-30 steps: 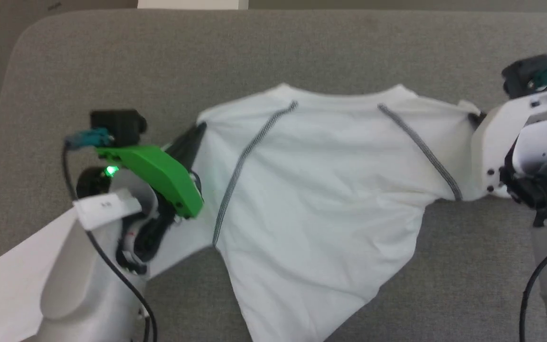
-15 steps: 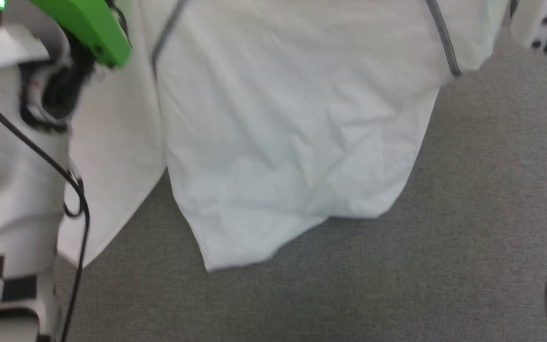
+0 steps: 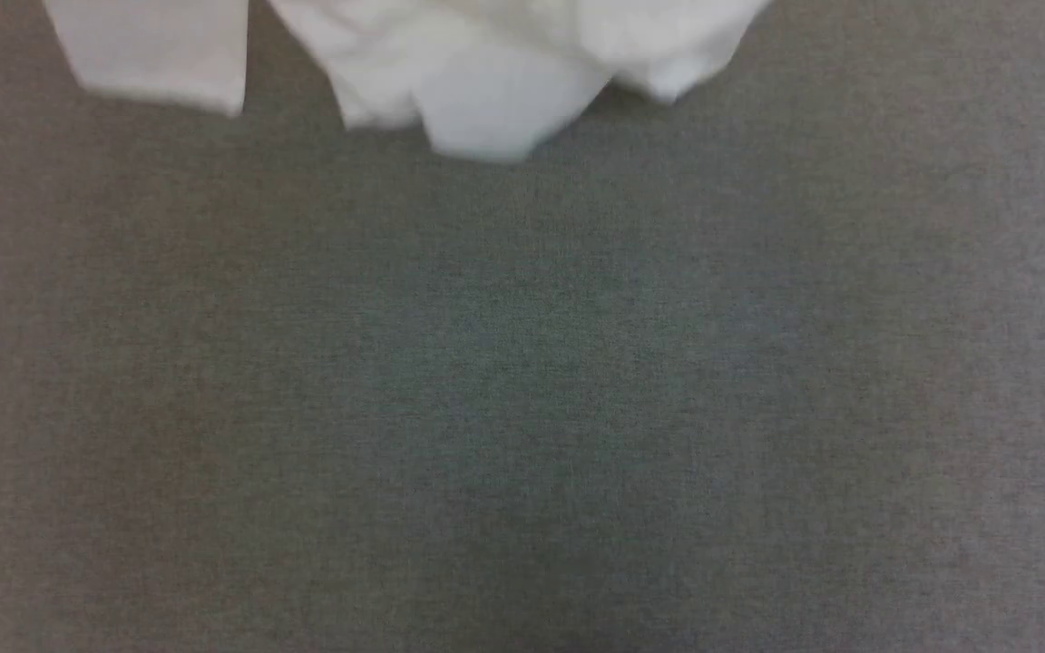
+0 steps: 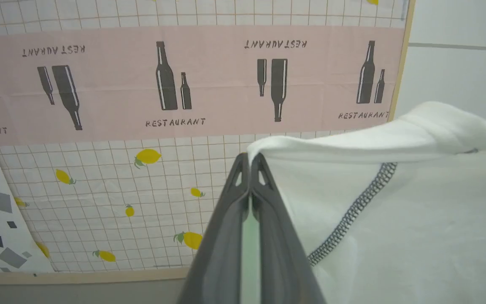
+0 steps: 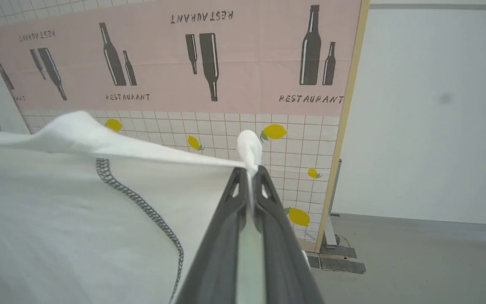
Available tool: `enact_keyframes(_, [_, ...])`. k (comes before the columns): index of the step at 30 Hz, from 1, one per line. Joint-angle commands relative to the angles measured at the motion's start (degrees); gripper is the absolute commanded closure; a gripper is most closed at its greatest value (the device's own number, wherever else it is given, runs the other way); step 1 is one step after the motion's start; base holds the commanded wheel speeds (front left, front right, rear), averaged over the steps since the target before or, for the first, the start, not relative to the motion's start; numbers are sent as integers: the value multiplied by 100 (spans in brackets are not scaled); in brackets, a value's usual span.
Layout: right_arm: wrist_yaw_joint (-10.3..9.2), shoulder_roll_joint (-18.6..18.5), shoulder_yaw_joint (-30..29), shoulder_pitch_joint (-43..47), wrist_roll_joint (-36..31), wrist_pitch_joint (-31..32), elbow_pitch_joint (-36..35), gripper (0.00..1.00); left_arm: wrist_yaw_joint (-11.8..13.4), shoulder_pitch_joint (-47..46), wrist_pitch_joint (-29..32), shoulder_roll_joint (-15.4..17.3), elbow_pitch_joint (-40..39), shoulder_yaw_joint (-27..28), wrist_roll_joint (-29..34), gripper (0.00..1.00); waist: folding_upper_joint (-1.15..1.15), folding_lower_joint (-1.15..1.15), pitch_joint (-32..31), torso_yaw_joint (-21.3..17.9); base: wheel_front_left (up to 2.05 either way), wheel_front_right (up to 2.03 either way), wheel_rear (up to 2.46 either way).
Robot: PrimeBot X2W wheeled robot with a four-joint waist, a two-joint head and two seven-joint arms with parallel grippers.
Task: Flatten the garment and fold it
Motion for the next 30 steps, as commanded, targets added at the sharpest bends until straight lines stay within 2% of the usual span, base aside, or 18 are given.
enact_keyframes(1, [-13, -51, -141, -236, -119, -250, 110, 100, 50, -250, -211, 105, 118, 59, 108, 100, 0, -1, 355, -79, 0, 0, 0])
enact_keyframes(8, [-13, -39, -180, -1031, -61, -1400, 833, 100, -30, -924, -1206, 71, 601, 147, 175, 100, 0, -1, 734, -72, 0, 0, 0])
enact_keyframes(16, [-13, -38, -4, -1029, 104, -1866, 1523, 100, -306, -746, -1709, -79, 1294, 72, -25, 100, 0, -1, 976, 16, 0, 0, 0])
enact_keyframes(24, [-13, -100, 627, 7, 658, -2125, 1394, 100, -502, 56, -1600, 12, 1417, -400, -248, 100, 0, -1, 687, 117, 0, 0, 0])
enact_keyframes(30, [-13, -490, 944, 1668, 1558, -2159, 544, 100, -517, 1522, -1455, 102, 621, -687, -704, 100, 0, -1, -29, 250, 0, 0, 0])
